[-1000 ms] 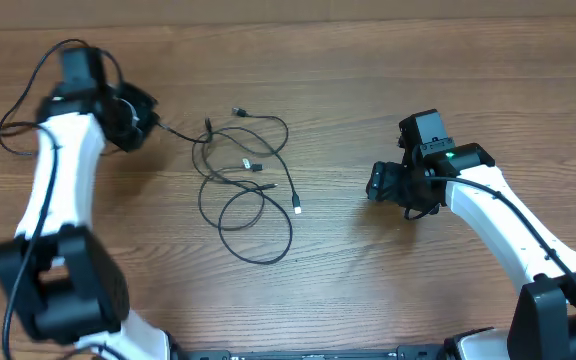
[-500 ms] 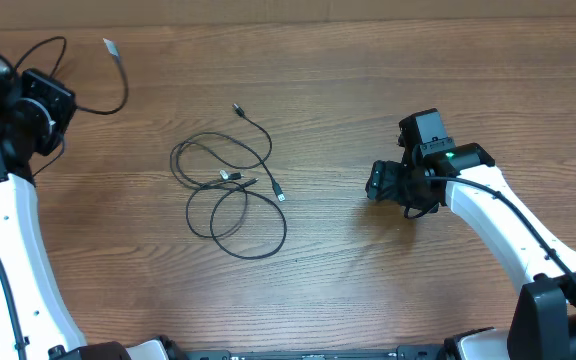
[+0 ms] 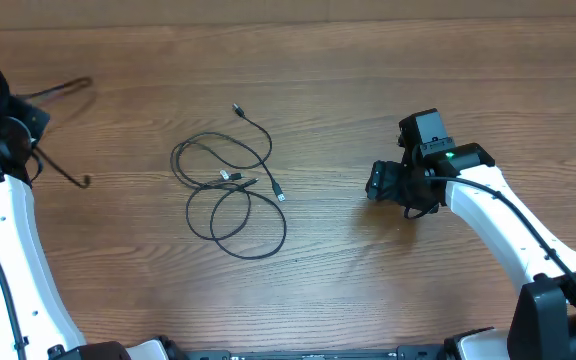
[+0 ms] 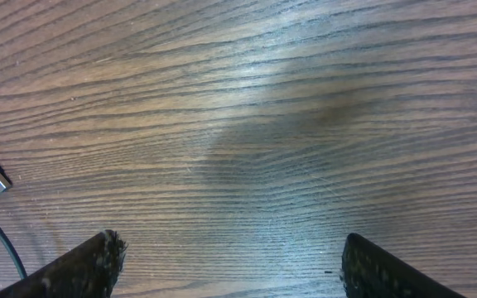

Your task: Untangle cables

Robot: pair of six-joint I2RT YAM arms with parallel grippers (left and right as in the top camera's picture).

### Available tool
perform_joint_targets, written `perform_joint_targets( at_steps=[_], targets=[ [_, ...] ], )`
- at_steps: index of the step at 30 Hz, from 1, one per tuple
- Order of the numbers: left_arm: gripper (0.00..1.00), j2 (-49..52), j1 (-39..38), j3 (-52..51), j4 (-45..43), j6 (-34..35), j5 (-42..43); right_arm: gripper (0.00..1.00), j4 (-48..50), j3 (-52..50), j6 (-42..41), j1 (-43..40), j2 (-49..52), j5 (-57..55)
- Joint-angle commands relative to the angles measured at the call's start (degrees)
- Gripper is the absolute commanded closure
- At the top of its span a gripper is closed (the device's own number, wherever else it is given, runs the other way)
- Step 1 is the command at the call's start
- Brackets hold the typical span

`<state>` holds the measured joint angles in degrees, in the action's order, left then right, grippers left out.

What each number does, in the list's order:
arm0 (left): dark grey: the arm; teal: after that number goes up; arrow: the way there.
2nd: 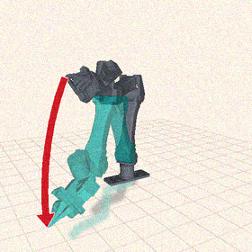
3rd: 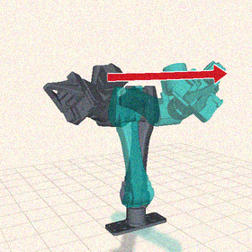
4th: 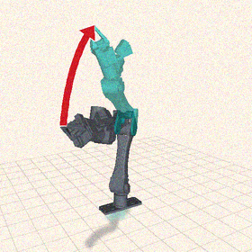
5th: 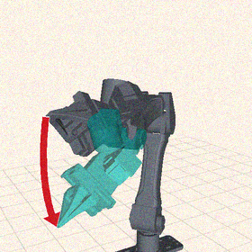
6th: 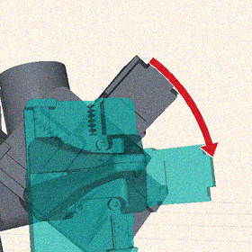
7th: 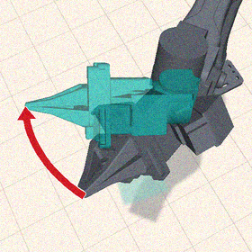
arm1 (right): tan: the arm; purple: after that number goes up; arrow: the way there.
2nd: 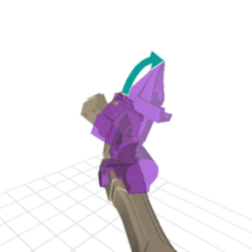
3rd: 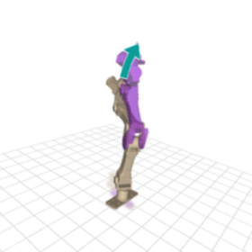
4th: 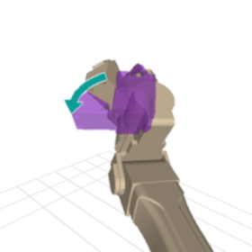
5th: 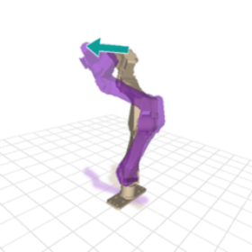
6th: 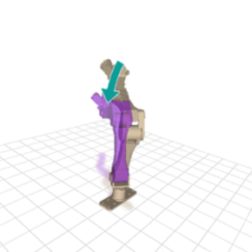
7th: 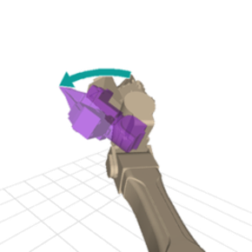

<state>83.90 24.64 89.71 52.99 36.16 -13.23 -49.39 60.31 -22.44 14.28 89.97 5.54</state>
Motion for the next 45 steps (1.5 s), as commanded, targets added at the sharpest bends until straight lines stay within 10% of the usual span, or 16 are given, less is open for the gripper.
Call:
perform_joint_targets(
  at_steps=[1, 11, 24, 45],
  targets=[
    [0.91, 0.9, 0.2, 0.7, -0.1, -1.9, -17.9, 0.17, 0.2, -0.2, 0.2, -0.2, -0.4, -0.5],
    [0.85, 4.3, 1.9, 0.7, -2.4, -1.4, -25.3, 0.17, 0.1, -0.2, 0.2, -0.2, -0.4, -0.5],
    [0.56, 6.0, 1.9, -0.9, 16.5, -1.5, 9.3, 0.17, 0.2, -0.2, 0.2, -0.2, -0.4, -0.5],
    [0.43, 8.0, 4.4, -27.5, 7.9, 8.5, 1.9, 0.17, -0.3, -0.2, 0.2, -0.2, -0.4, -0.5]
  ],
)
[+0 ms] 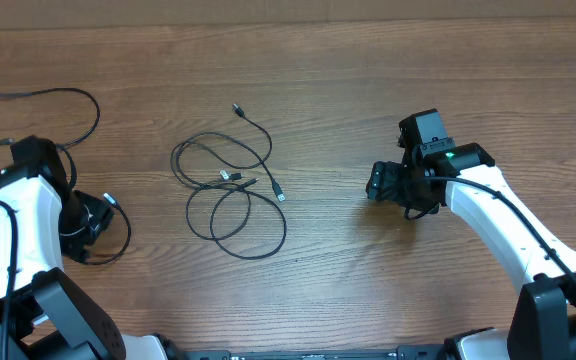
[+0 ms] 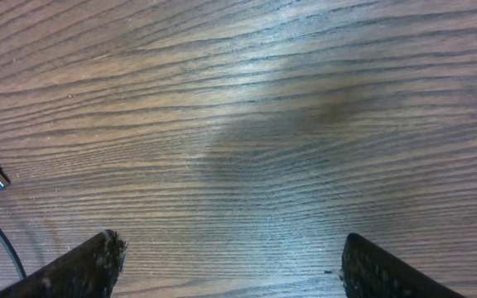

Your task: Untangle cables

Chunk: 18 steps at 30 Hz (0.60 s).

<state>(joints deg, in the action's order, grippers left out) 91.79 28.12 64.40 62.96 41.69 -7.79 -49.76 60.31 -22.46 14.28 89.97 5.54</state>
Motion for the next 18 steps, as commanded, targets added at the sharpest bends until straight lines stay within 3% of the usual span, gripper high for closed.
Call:
perform_joint_targets(
  at_steps=[1, 7, 18],
  targets=[
    [0.43, 0.1, 1.2, -2.9, -3.3, 3.0, -3.5, 0.17, 0.1, -0.2, 0.2, -0.2, -0.4, -0.5],
    [0.33, 0.4, 2.7, -6.2, -8.5, 3.8, -3.6, 0.17, 0.1, -0.2, 0.2, -0.2, -0.4, -0.5],
    [0.34, 3.7, 4.7, -10.4, -13.5, 3.8, -5.7, 0.17, 0.1, -0.2, 0.2, -0.2, -0.4, -0.5]
  ],
)
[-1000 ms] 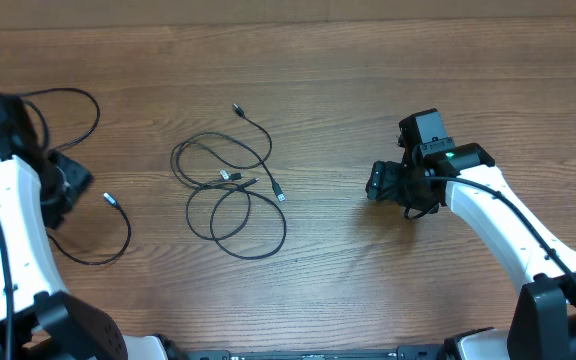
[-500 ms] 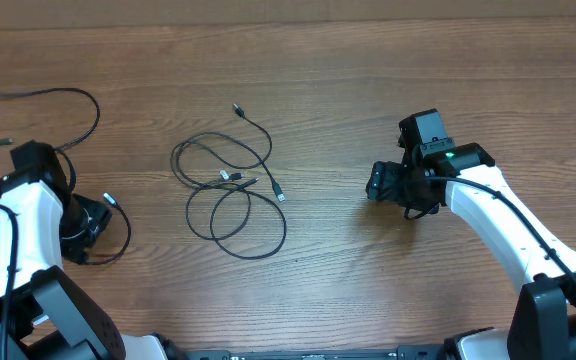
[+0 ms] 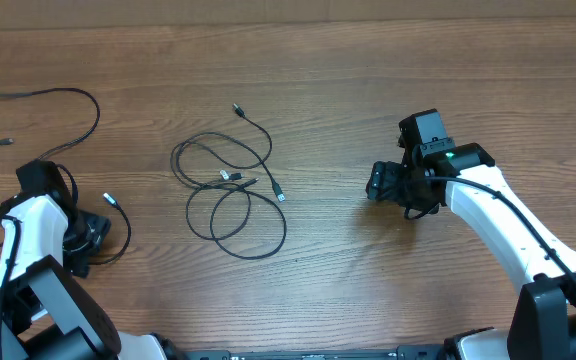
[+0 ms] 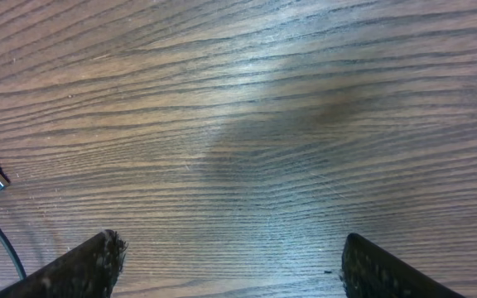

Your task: Untangle cables

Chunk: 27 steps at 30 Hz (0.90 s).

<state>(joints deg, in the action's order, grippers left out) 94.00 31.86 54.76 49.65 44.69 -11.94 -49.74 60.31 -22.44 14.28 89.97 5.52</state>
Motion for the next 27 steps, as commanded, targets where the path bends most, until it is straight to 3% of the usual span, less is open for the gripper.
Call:
perform_joint_targets(
  at_steps=[1, 3, 4, 8, 9, 20, 27],
  targets=[
    [0.34, 1.9, 1.3, -0.7, -0.2, 0.8, -1.6, 0.17, 0.1, -0.2, 0.2, -0.2, -0.4, -0.5],
    [0.37, 2.3, 1.8, -0.7, -0.3, 0.8, -1.6, 0.17, 0.0, -0.2, 0.2, -0.2, -0.4, -0.5],
    [0.44, 2.3, 2.0, -0.7, -0.5, 0.8, -1.6, 0.17, 0.0, -0.2, 0.2, -0.2, -0.4, -0.5],
    [0.91, 2.2, 2.9, -0.2, -1.6, 0.7, -1.1, 0.17, -0.2, -0.2, 0.2, -0.2, -0.4, -0.5],
    [0.96, 2.2, 3.1, 0.2, -1.8, 0.7, -0.2, 0.17, -0.2, -0.2, 0.2, -0.2, -0.4, -0.5],
    [0.96, 2.2, 8.2, 18.8, -3.7, 1.6, 21.2, 0.18, -1.0, -0.2, 0.2, -0.2, -0.4, -0.5],
    [0.96, 2.2, 13.6, 27.5, -8.3, 5.7, 22.0, 0.17, -1.0, -0.2, 0.2, -0.2, -0.4, -0.5]
  ],
)
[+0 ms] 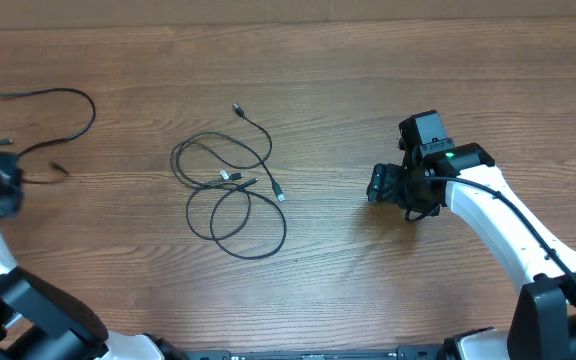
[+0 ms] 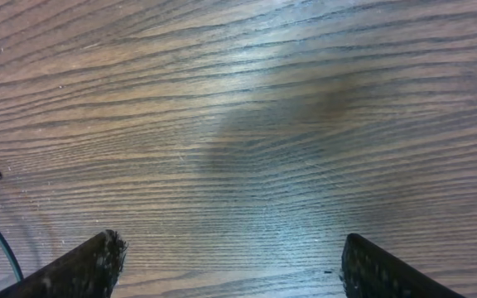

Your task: Untangle cables

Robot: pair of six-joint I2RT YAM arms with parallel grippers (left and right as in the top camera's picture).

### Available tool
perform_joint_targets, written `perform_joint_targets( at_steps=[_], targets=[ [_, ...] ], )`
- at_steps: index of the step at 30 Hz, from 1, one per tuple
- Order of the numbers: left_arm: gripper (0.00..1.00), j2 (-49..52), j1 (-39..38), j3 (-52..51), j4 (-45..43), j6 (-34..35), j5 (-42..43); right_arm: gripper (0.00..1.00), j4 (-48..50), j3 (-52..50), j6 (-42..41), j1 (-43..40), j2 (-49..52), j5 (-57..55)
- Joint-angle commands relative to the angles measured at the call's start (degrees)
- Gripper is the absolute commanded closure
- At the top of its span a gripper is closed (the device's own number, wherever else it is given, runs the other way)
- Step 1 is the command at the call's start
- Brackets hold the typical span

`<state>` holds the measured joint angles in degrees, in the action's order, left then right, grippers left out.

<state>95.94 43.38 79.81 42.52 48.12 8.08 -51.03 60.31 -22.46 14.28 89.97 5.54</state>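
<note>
A tangle of thin black cables lies in loops at the middle of the wooden table. Another black cable curves alone at the far left. My left gripper is at the left edge of the overhead view; a short stretch of black cable sticks out from it. My right gripper stands open, low over bare wood to the right of the tangle. In the right wrist view its gap holds nothing, and a connector end of the tangle shows at the left edge.
The wooden table reaches to its far edge at the top of the overhead view. My right arm comes in from the lower right. Bare wood separates the tangle from the right gripper.
My left gripper has gone from the table at the front left to the far left edge. The cable that curled around it there is gone from that spot. The right gripper barely shifted.
First my left gripper was raised at the far left with cable hanging from it. Then it was down at the front left with cable around it, and a looped cable lay at the back left. Now it is at the left edge. The right gripper stayed open.
</note>
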Motion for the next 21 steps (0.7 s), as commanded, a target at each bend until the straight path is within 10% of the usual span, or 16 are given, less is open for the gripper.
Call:
perform_joint_targets(
  at_steps=[1, 4, 7, 11, 21],
  targets=[
    [0.96, 0.3, 2.8, 2.5, -1.9, 2.3, 1.4, 0.18, 0.2, -0.2, 0.2, -0.2, -0.4, -0.5],
    [0.9, 0.3, 4.5, 2.4, -1.6, 2.3, -1.7, 0.17, 0.2, -0.2, 0.2, -0.2, -0.4, -0.5],
    [0.32, 0.3, 5.5, 2.4, -0.1, 1.8, -3.8, 0.17, 0.1, -0.2, 0.2, -0.2, -0.4, -0.5],
    [0.02, 0.3, 5.2, 2.4, 1.8, -2.6, -3.5, 0.17, 0.3, -0.2, 0.2, -0.2, -0.4, -0.5],
    [0.01, 0.3, -0.2, 2.4, 5.7, -11.7, 7.2, 0.17, 0.5, -0.2, 0.2, -0.2, -0.4, -0.5]
  ],
)
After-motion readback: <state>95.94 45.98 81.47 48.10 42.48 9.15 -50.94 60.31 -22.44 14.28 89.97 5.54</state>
